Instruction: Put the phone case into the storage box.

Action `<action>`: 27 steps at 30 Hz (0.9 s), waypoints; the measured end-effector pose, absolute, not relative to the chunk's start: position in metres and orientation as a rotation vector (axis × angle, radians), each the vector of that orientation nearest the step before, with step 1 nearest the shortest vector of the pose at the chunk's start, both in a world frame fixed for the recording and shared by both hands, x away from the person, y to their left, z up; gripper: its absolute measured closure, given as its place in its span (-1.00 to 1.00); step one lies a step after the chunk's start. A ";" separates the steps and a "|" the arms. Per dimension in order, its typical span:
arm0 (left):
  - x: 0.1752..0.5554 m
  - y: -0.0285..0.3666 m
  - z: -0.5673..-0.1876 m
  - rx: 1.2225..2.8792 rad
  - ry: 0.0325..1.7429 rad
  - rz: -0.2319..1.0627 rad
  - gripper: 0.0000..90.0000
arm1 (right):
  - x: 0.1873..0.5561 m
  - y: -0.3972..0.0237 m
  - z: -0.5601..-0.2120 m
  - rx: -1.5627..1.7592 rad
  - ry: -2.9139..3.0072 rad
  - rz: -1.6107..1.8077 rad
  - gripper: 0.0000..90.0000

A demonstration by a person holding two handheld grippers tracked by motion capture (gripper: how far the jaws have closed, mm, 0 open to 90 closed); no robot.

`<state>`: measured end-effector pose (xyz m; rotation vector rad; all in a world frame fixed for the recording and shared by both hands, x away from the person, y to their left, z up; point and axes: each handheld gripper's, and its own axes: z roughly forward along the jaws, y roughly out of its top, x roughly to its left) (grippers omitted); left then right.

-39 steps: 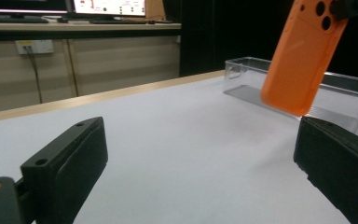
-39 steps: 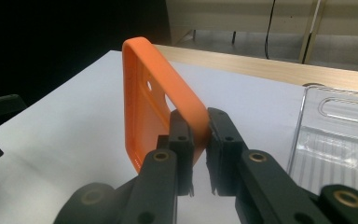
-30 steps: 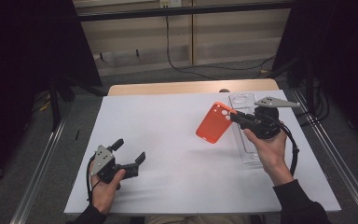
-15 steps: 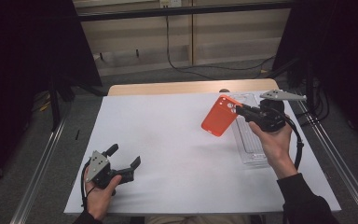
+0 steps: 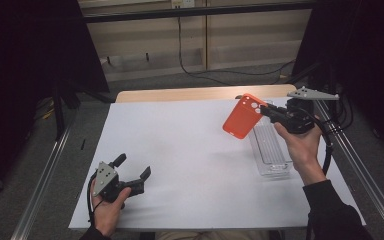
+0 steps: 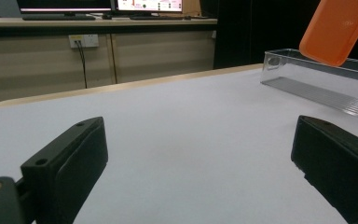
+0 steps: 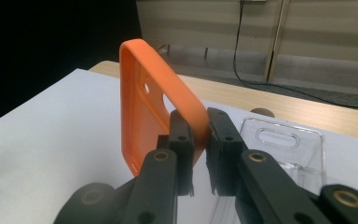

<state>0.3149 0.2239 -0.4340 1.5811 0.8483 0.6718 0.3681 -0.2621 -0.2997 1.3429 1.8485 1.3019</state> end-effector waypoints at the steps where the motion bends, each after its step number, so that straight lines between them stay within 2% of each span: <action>1: 0.315 0.224 -0.434 1.585 0.848 0.671 -0.92 | 0.369 -0.263 -0.299 1.341 1.845 1.300 0.81; 27: 0.315 0.223 -0.434 1.594 0.847 0.673 -0.92 | 0.383 -0.295 -0.282 1.356 1.778 1.233 0.81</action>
